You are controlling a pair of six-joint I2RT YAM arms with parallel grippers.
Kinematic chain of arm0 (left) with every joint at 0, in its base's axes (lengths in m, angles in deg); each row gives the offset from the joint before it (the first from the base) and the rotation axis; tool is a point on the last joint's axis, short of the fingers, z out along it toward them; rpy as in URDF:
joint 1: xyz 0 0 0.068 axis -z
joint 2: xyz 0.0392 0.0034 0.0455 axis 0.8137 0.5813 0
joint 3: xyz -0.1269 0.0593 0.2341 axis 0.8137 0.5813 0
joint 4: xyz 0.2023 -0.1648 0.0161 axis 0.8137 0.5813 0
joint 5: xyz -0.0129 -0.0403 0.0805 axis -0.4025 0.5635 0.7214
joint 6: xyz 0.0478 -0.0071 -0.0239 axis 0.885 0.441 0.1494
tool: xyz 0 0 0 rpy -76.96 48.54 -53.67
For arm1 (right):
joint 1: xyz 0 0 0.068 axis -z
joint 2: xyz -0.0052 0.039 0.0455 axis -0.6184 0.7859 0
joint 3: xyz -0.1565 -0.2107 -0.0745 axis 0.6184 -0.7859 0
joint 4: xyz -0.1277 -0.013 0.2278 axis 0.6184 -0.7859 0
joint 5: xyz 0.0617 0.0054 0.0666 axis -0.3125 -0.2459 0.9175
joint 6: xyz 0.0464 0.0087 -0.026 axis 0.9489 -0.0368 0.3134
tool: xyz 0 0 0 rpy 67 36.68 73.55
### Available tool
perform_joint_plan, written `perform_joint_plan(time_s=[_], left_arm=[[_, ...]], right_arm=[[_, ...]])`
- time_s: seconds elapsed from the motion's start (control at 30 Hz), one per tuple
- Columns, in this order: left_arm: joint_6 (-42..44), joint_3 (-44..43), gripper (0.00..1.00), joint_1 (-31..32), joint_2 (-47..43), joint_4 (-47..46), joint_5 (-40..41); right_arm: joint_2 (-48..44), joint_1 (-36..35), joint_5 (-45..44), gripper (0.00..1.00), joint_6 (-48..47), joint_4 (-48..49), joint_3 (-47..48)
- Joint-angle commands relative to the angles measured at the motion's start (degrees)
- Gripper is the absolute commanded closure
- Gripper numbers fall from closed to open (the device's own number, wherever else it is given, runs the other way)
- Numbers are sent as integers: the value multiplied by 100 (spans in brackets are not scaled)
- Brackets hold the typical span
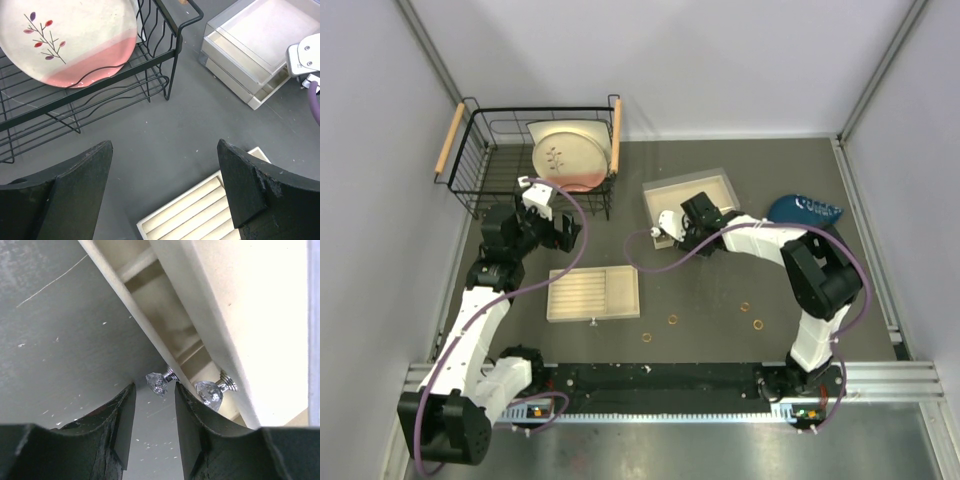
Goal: Organize the mixed jewelry
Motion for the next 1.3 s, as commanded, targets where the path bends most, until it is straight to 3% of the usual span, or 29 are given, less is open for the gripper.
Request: perform_joint_plan(time_s=[0.0,0.47,1.27], left_arm=[[60,34,9,-3,-19,-274,-46],[60,96,9,-12,-55,-301,-54],[51,157,9,-3,-125,-292,-63]], right_arm=[[76,-28,-109,61,240,382,158],[-671,-37,181,57,425,417,-720],[-188,-28,-979,58,460,2667,-1204]])
